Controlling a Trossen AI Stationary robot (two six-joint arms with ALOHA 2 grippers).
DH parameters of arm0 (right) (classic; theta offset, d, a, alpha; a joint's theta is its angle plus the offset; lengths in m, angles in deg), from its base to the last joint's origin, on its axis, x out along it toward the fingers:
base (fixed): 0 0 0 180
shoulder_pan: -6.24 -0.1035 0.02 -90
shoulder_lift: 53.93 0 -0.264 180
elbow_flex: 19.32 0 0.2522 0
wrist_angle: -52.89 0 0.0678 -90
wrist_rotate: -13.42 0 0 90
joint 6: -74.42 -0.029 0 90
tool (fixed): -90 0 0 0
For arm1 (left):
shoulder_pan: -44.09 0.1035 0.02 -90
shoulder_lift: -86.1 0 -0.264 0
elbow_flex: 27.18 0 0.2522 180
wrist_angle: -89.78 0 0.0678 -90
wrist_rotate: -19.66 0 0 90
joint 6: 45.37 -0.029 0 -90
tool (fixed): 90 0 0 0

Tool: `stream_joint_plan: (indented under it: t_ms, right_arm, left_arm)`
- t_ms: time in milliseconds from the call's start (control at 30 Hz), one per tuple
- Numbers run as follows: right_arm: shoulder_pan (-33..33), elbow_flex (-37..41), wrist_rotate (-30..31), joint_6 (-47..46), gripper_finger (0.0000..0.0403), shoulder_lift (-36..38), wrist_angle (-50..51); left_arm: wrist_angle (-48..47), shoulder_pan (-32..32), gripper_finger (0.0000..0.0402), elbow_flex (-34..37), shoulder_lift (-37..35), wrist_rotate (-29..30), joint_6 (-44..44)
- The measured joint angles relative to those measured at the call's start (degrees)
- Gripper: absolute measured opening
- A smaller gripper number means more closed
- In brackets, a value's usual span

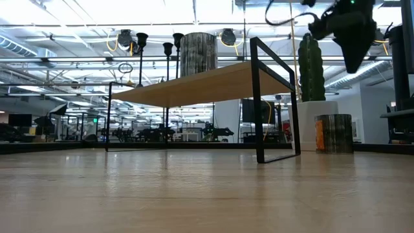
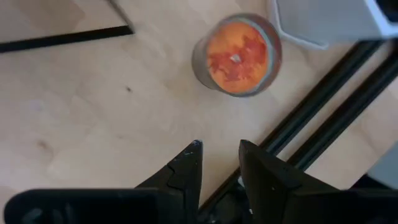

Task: Pick & Place candle stick holders
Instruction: Put the top orange scented candle on the shelf

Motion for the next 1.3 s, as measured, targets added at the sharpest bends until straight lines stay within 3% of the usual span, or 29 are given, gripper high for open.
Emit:
stream_joint_plan:
  t_ms: [200, 333, 567, 967, 1300]
  right_arm:
    - [2.78, 5.87, -1.42, -4.32, 0.0103, 4.69, -1.01]
    - [4.74, 8.1, -1.45, -7.37, 0.0103, 7.33, -0.99]
    - [7.94, 8.72, -1.24, -11.73, 0.0103, 10.13, -1.11]
    - [9.88, 8.72, -1.17, -17.21, 0.0103, 8.78, -9.43]
    - [9.92, 8.74, 1.98, -22.03, 0.0103, 6.34, -10.26]
  left_arm:
    - [0.81, -0.21, 0.0076, 6.33, -0.84, -0.03, 5.84]
    - [6.21, -0.7, 0.0076, 12.29, -3.28, -0.13, 6.0]
    - [23.92, -1.2, 0.0076, 28.33, -12.0, -0.52, 1.49]
    - [55.27, -1.35, 0.0076, 57.43, -28.83, -7.4, -9.76]
    - [68.89, -1.39, 0.0076, 73.88, -40.74, -14.26, -16.06]
